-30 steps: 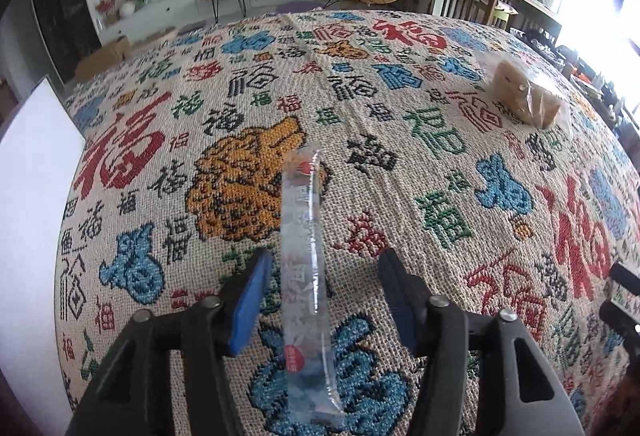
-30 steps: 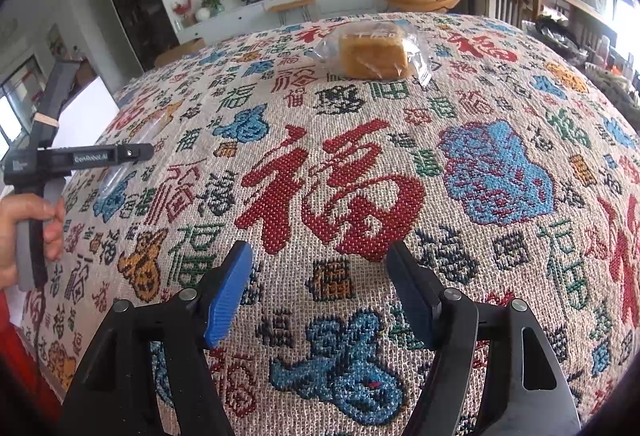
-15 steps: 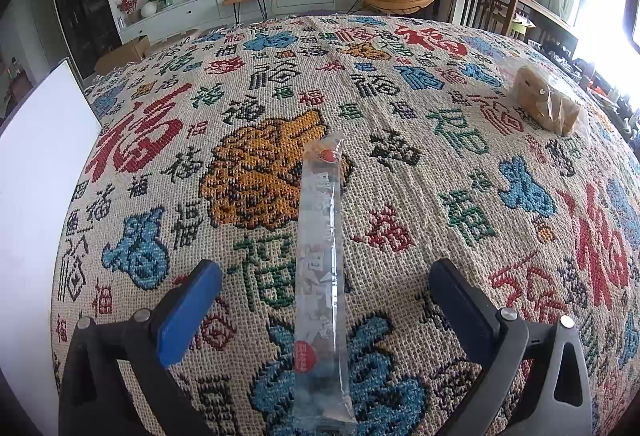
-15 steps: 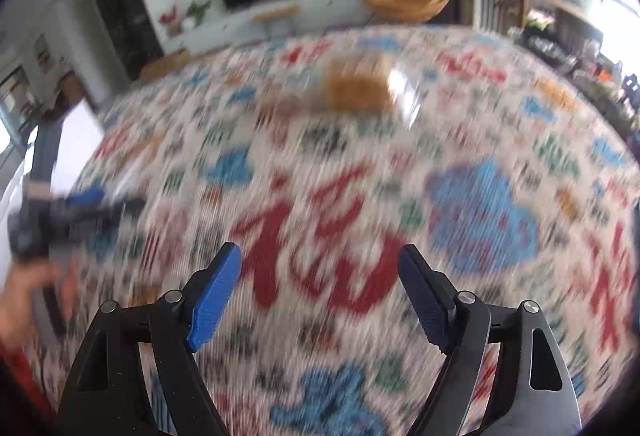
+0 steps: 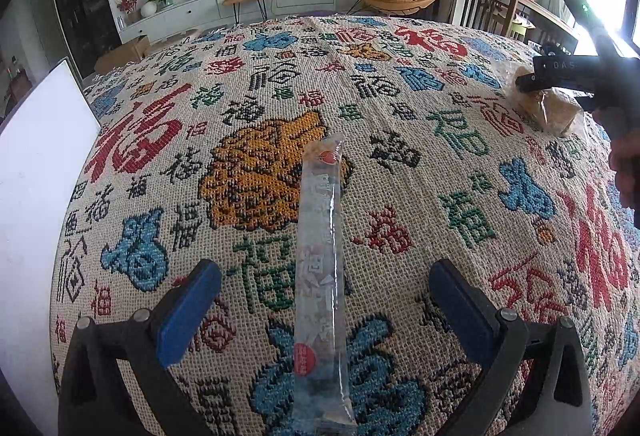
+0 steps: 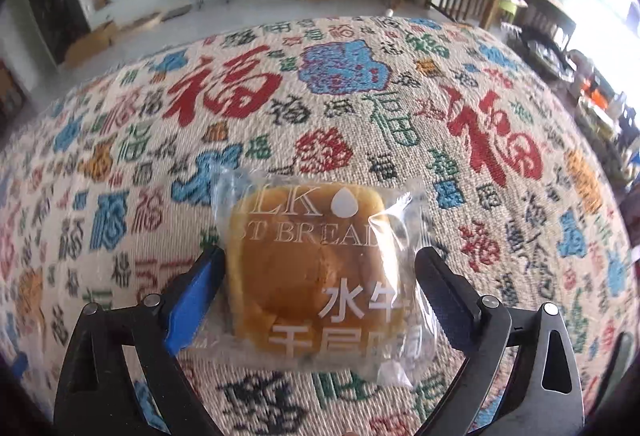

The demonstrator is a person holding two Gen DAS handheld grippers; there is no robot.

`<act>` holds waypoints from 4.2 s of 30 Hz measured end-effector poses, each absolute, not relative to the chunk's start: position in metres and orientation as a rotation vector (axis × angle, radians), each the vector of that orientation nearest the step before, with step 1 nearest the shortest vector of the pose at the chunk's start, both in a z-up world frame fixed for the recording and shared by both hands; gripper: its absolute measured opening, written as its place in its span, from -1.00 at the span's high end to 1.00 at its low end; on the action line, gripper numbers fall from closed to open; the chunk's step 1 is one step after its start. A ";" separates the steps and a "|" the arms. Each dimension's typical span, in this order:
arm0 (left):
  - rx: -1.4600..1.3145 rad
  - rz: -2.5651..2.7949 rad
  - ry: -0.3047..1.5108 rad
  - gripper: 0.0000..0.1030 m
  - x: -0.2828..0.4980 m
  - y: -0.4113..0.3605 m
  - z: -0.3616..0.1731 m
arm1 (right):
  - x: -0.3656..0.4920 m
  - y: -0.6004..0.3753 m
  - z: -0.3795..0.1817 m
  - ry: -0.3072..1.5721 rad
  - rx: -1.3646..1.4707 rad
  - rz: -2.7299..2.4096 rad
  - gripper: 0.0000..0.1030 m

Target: Organize snacks

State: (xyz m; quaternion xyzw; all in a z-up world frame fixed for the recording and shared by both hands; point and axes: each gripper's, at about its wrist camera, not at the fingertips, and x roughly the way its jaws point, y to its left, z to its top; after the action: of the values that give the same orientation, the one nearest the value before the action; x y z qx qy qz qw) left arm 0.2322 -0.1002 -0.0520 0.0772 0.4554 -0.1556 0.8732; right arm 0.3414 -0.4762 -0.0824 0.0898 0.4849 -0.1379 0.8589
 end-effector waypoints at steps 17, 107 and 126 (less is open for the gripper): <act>0.163 -0.325 0.951 -1.00 0.234 -0.101 -0.053 | 0.286 -0.480 -0.079 1.053 0.307 0.031 -0.57; -0.001 0.256 0.740 -0.86 0.072 0.279 0.133 | 0.195 0.033 0.106 0.994 -0.033 0.689 -0.59; 0.024 0.431 0.711 -1.00 0.021 0.260 0.135 | 0.143 0.050 0.093 0.917 -0.284 0.668 -0.59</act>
State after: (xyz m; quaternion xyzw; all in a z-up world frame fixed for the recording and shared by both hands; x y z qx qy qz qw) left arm 0.0212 0.2598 0.1355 0.0119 0.3455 0.2094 0.9147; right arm 0.1425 0.0503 0.0932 -0.1343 0.4327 0.3153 0.8338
